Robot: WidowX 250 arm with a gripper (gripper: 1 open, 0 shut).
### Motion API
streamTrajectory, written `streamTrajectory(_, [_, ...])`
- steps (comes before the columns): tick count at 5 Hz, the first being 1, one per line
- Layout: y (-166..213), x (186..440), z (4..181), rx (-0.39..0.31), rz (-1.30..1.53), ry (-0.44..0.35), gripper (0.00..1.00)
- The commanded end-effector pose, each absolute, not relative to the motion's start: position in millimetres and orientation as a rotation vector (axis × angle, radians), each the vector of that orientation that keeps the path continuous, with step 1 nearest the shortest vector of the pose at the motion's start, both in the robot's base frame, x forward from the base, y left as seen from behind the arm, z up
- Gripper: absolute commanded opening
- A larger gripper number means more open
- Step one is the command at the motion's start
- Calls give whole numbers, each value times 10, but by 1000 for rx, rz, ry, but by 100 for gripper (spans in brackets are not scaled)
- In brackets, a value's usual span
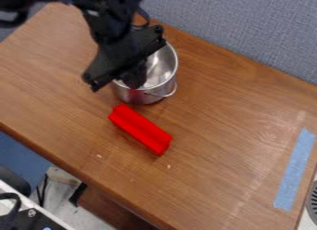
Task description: Move the red object from the metal pot to the table
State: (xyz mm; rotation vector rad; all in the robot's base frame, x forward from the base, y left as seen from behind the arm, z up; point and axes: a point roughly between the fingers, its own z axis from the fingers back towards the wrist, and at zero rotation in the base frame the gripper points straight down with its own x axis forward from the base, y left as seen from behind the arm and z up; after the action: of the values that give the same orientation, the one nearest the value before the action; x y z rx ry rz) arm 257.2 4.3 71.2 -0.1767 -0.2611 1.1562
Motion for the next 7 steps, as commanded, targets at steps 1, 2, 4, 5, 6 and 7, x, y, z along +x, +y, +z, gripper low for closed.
streamTrajectory(1, [-260,2547,709,-143,1185,-305,100])
streamTrajectory(2, [-620,2400,639,-131,1204,-288,100])
streamTrajectory(4, [209,2641,85,-116,1058,-265,100])
streamTrajectory(5, [516,2751,-161,-100,1001,-262,100])
streamTrajectory(6, [607,2784,-73,-92,927,-241,0])
streamTrajectory(7, [724,2821,56,-99,847,-221,0])
